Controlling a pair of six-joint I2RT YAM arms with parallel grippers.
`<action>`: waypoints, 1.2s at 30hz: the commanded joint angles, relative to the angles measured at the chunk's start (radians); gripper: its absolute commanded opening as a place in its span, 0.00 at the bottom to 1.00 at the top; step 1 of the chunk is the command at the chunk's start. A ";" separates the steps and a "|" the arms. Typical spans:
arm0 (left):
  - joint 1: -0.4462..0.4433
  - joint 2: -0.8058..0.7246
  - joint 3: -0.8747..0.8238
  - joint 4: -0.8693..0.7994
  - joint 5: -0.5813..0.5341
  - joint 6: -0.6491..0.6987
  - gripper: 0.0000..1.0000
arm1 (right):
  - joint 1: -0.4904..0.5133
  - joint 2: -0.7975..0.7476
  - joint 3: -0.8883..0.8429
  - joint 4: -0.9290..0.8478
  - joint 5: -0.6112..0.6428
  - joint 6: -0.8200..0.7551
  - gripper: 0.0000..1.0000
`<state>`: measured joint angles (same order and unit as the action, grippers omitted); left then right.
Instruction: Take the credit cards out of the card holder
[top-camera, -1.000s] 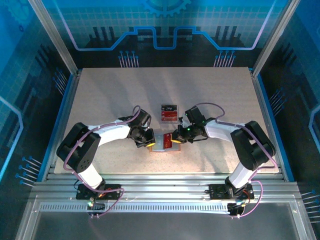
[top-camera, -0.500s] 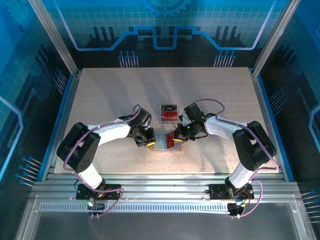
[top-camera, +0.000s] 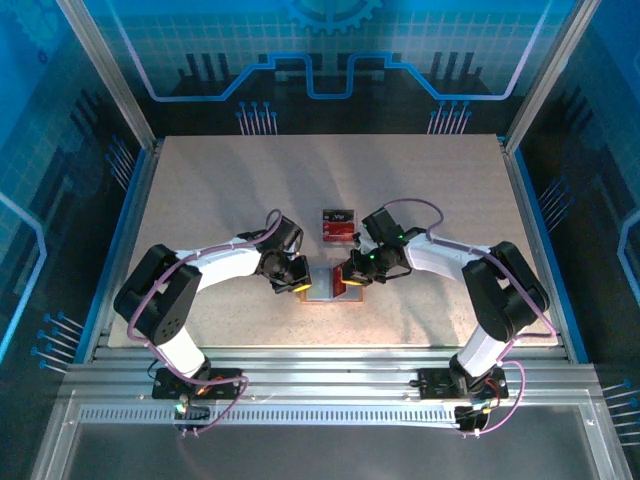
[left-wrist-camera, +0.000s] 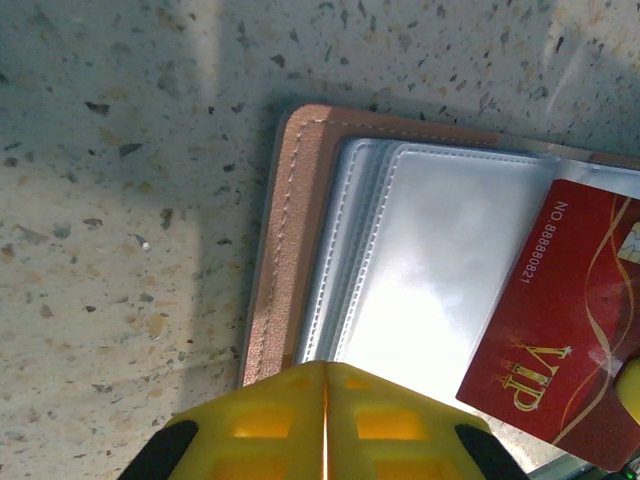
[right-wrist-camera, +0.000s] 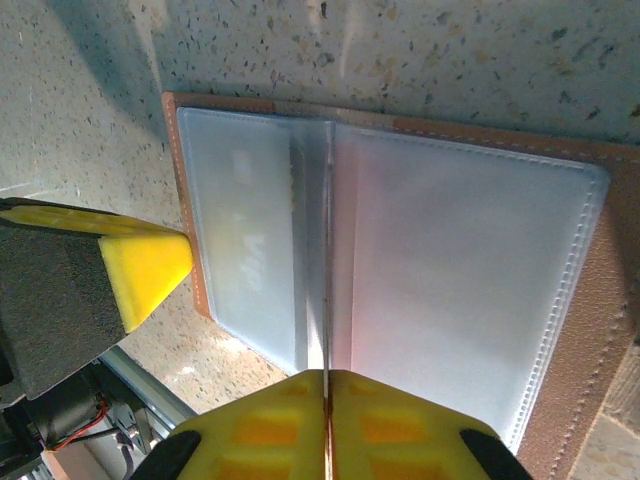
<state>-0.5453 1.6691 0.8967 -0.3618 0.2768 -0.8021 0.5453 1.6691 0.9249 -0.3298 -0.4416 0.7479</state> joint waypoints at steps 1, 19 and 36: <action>0.005 -0.007 0.020 -0.022 0.003 0.027 0.08 | 0.007 -0.017 0.025 -0.030 0.020 0.005 0.08; 0.062 -0.101 -0.025 -0.029 -0.012 0.040 0.09 | -0.002 0.000 0.320 -0.446 0.175 -0.471 0.03; 0.098 -0.152 -0.076 -0.029 0.001 0.053 0.09 | 0.002 0.209 0.743 -0.782 0.303 -1.289 0.00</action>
<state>-0.4568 1.5459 0.8379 -0.3626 0.2764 -0.7753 0.5430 1.8412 1.5993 -1.0065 -0.1581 -0.3359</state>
